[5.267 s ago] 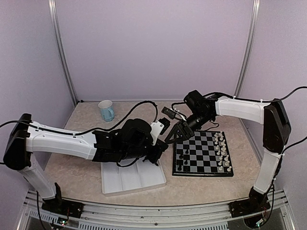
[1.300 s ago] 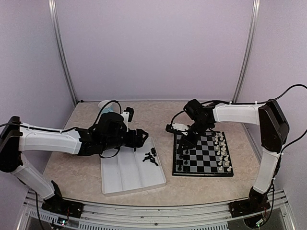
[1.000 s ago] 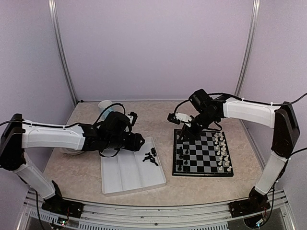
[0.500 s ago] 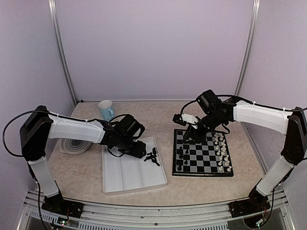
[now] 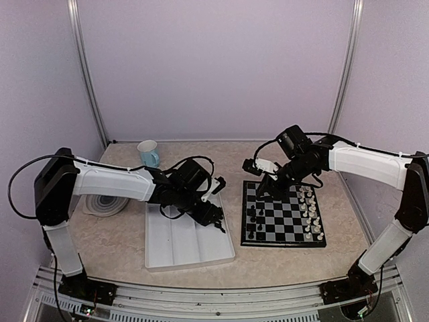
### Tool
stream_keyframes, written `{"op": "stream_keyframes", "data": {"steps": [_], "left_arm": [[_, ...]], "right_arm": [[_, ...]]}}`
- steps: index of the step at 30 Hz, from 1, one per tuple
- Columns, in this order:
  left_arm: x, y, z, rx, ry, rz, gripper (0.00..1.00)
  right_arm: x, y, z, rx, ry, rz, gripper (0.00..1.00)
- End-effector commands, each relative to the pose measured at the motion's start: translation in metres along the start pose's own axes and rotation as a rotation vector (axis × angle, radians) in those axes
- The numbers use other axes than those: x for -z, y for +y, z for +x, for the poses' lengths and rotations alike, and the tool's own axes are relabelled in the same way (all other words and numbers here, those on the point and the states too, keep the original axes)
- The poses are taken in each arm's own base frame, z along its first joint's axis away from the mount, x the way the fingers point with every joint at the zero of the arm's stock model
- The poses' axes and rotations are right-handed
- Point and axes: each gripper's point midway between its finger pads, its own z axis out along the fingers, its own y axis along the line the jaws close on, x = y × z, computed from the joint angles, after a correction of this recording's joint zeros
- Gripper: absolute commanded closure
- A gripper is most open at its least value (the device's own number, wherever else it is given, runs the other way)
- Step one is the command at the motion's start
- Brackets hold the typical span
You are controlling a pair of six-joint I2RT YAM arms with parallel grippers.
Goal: Set up the chess pieces on the board
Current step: Pick up the bishop from the storage box.
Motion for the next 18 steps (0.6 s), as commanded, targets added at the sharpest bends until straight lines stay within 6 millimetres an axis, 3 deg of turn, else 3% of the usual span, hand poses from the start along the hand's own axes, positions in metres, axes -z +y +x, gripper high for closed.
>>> {"op": "stream_keyframes", "data": {"steps": [1,11,18], "left_arm": [[-0.004,0.003,-0.001,-0.162,0.023,0.001,0.46],[-0.031,-0.022,0.000,-0.361,0.064,-0.009,0.51],[-0.049,-0.022,0.022,-0.383,0.141,0.000,0.56]], "right_arm": [[0.006,0.002,-0.002,0.018,-0.023,0.001,0.70],[0.004,0.003,-0.003,0.014,-0.027,-0.013,0.70],[0.005,0.005,0.001,0.016,-0.026,-0.008,0.70]]}}
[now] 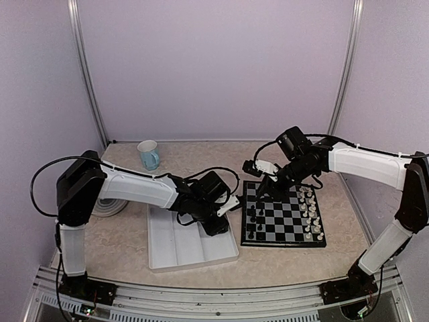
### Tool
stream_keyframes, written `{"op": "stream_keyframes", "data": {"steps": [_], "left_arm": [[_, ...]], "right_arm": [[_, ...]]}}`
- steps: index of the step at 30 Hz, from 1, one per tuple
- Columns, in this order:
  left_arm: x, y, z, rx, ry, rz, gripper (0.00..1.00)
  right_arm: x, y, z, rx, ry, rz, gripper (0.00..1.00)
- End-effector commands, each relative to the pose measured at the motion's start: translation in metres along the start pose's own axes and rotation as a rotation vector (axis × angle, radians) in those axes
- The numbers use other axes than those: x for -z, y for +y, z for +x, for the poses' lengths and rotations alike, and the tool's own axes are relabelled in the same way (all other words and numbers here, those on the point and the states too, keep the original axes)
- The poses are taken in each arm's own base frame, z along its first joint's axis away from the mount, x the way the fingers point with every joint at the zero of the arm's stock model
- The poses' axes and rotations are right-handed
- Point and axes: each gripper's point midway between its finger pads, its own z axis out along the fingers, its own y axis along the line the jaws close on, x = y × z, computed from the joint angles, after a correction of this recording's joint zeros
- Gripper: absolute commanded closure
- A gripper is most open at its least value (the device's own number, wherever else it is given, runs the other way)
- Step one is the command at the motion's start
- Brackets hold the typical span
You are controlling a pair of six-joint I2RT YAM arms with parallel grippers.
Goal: Set up the chess pieces on the board
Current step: Pick up the bishop from the storage box.
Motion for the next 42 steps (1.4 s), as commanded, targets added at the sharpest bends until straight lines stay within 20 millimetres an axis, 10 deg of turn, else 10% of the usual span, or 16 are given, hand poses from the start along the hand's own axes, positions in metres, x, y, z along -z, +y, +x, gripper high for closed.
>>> {"op": "stream_keyframes", "data": {"steps": [1,12,25,35,42], "left_arm": [[-0.008,-0.002,0.017,-0.035,0.063,-0.003,0.56],[-0.010,-0.014,0.039,-0.035,0.108,-0.005,0.60],[-0.005,-0.012,0.051,0.037,0.143,-0.017,0.93],[0.060,0.000,-0.001,0.273,-0.251,0.114,0.92],[0.081,-0.023,-0.022,0.322,-0.423,0.158,0.90]], "right_arm": [[0.007,0.003,0.000,0.013,-0.019,0.001,0.70],[0.003,0.003,-0.003,0.010,-0.024,-0.021,0.71],[0.005,0.003,-0.004,0.008,-0.023,-0.020,0.72],[0.006,0.014,-0.042,-0.084,-0.150,-0.159,0.70],[-0.012,0.057,-0.055,-0.270,-0.201,-0.555,0.58]]}}
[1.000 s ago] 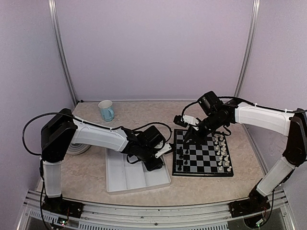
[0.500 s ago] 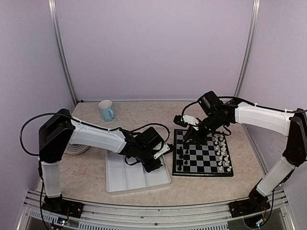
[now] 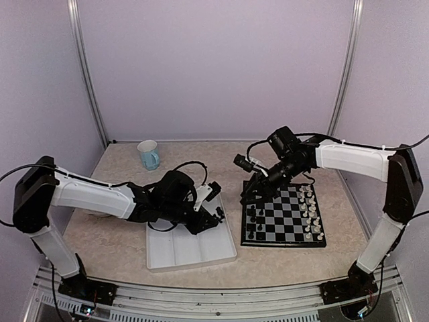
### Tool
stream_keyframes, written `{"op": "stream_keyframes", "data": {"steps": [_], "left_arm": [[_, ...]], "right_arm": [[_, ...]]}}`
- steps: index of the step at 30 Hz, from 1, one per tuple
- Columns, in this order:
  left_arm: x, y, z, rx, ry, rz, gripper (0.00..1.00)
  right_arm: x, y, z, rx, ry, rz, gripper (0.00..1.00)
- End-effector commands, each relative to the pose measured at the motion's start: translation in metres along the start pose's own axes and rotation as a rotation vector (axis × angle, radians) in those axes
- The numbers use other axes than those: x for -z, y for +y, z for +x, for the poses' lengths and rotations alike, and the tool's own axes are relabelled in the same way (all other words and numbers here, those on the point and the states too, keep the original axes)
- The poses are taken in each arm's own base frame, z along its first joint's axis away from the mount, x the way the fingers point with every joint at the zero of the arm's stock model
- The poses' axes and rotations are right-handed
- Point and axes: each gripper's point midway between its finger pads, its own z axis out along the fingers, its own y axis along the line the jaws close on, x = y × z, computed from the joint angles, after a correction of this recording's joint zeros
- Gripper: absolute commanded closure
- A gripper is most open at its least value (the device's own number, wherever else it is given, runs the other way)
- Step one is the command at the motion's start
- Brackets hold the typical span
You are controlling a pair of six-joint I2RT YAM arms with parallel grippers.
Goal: Set up the chess pieces on the board
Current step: Pick up the bishop from the storage box, then pass from the left arm to the right
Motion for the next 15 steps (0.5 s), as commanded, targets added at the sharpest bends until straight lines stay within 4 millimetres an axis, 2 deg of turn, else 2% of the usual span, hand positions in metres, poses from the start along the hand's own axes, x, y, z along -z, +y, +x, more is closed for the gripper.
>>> {"op": "stream_keyframes", "data": {"steps": [1,7,15], "left_arm": [[0.001,-0.028,-0.026,0.025,-0.135,0.060,0.90],[-0.001,-0.036,-0.028,0.039,-0.163,0.063,0.91],[0.007,-0.036,-0.033,0.020,-0.187,0.046,0.91]], "right_arm": [[-0.016,0.024,-0.011,-0.167,-0.037,-0.285,0.58],[-0.038,0.033,-0.006,-0.241,-0.005,-0.386,0.54],[-0.053,0.045,0.010,-0.277,0.036,-0.433,0.60]]}}
